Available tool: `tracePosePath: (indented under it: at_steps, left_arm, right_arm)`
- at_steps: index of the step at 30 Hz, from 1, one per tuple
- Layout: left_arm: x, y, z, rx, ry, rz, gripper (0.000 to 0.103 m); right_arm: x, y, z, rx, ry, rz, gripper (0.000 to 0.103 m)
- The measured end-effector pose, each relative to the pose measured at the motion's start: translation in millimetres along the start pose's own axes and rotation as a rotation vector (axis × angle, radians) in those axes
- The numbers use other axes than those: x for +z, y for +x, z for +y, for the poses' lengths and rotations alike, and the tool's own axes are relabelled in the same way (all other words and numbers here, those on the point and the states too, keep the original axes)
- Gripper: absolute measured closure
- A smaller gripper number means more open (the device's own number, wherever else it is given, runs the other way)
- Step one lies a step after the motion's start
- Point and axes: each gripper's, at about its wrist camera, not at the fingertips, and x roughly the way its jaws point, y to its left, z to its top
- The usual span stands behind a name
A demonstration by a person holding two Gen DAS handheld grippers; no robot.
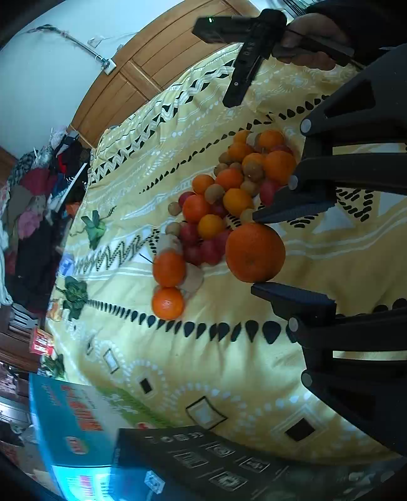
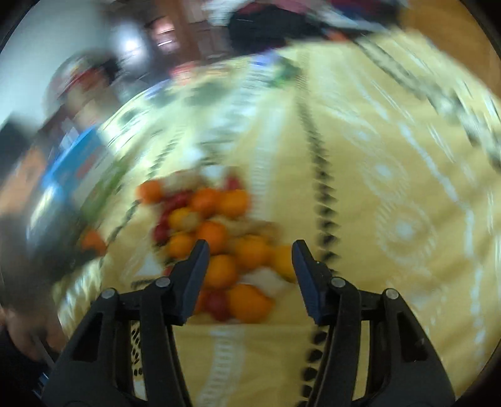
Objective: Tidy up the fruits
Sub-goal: 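Grasp an orange with the left tool while the right tool grasps another orange, then carry both held oranges over the steel bowl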
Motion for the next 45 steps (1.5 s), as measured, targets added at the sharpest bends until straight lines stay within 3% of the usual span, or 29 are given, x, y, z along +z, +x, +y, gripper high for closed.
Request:
tracePosePath:
  at_steps: [3,6,15,17,18,22,26,31,36,39,45]
  left_arm:
    - [0,2,-1,-0.011,-0.001,0.005,0.063]
    - [0,3,-5,-0.018,0.004,0.004,0.063]
    - [-1,8,-12,-0.022,0.016,0.020,0.063]
    - [-2,9,-14,-0.026,0.016,0.025,0.063]
    - [-3,9,-17,-0.028,0.022,0.026,0.063]
    - [-3,6,-21,-0.034,0.036,0.022,0.063]
    - [0,-7,-23,-0.020,0.046,-0.010,0.063]
    - [11,-48,-28,0.014,0.078,-0.110,0.063]
    - [23,-115,-16,0.069,0.072,-0.243,0.063]
    - [28,-161,5,0.130,0.038,-0.317,0.063]
    - [19,-265,71,0.347,-0.047,-0.458,0.063]
  right_arm:
    - [-2,10,-36,0.113,0.211,0.039,0.047]
    - [-1,24,-42,0.157,0.267,0.074,0.048]
    - [1,60,-23,0.051,0.170,0.162,0.053]
    - [-1,62,-26,0.056,0.172,0.153,0.059]
    - [-2,61,-29,0.058,0.178,0.149,0.069]
    - [-5,52,-31,0.075,0.173,0.128,0.069]
    - [0,23,-15,0.072,0.128,0.046,0.069]
    - [8,-21,36,0.078,-0.016,-0.068,0.069]
    - [11,-53,121,0.124,-0.231,-0.163,0.069]
    - [10,-64,175,0.173,-0.342,-0.199,0.069]
    - [1,-70,275,0.317,-0.476,-0.212,0.069]
